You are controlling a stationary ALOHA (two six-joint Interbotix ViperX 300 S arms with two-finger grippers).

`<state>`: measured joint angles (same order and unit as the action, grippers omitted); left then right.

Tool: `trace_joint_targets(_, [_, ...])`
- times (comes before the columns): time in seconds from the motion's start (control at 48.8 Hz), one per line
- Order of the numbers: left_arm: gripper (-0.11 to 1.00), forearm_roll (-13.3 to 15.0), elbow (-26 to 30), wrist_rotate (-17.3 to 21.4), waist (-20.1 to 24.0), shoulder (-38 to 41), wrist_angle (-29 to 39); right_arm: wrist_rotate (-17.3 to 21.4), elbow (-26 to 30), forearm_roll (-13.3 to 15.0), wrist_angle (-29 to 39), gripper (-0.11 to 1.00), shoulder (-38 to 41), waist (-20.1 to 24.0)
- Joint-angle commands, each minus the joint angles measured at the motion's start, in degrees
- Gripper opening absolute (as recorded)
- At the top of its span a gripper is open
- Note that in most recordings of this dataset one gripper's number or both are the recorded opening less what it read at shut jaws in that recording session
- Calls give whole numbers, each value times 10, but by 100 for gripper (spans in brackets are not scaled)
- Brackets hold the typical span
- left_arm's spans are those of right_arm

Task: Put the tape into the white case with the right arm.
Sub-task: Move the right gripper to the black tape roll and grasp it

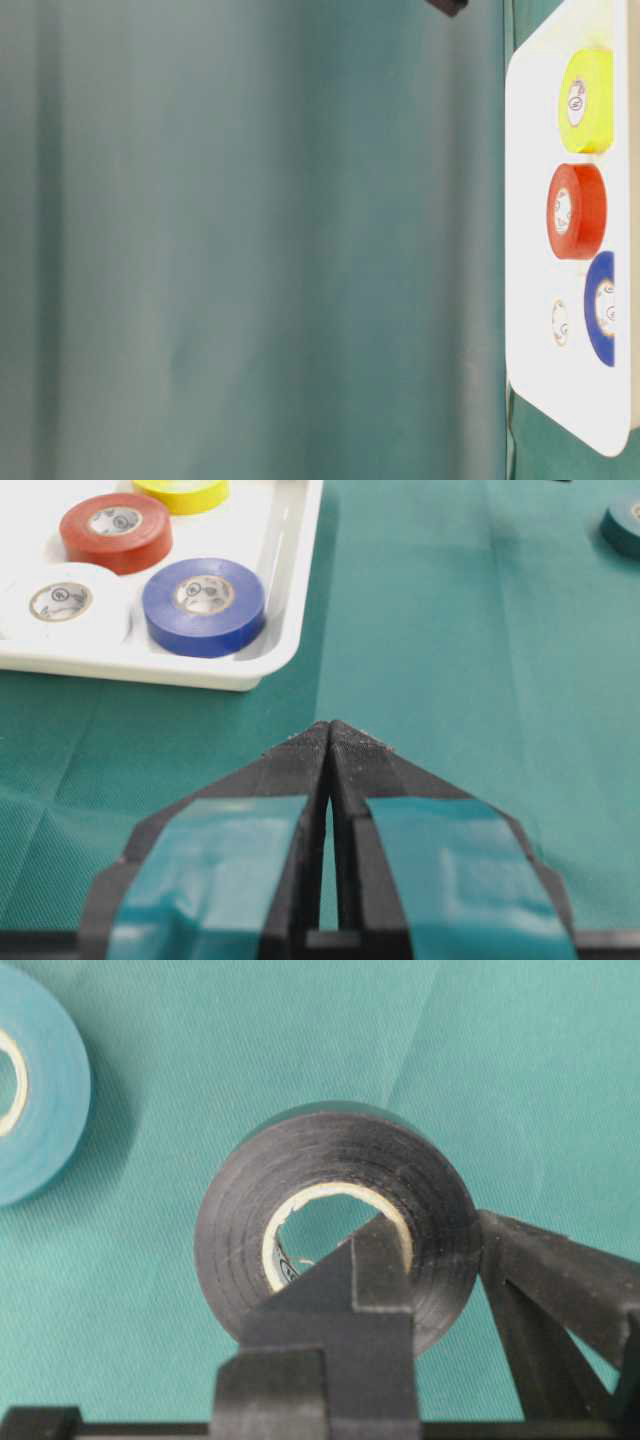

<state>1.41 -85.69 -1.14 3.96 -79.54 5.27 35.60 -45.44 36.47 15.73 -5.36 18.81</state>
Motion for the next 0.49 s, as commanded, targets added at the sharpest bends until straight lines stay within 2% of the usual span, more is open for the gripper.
trace_joint_targets(0.0, [0,0,8,1,2,5,-4,2,25,-1,-2,0,4,2])
trace_joint_targets(0.349, [0,0,8,1,2,5,-4,-3,110,2,1,0,72,2])
trace_joint_targets(0.472, [0,1,8,1,2,5,-4,-4,119,4,5,0,80,-4])
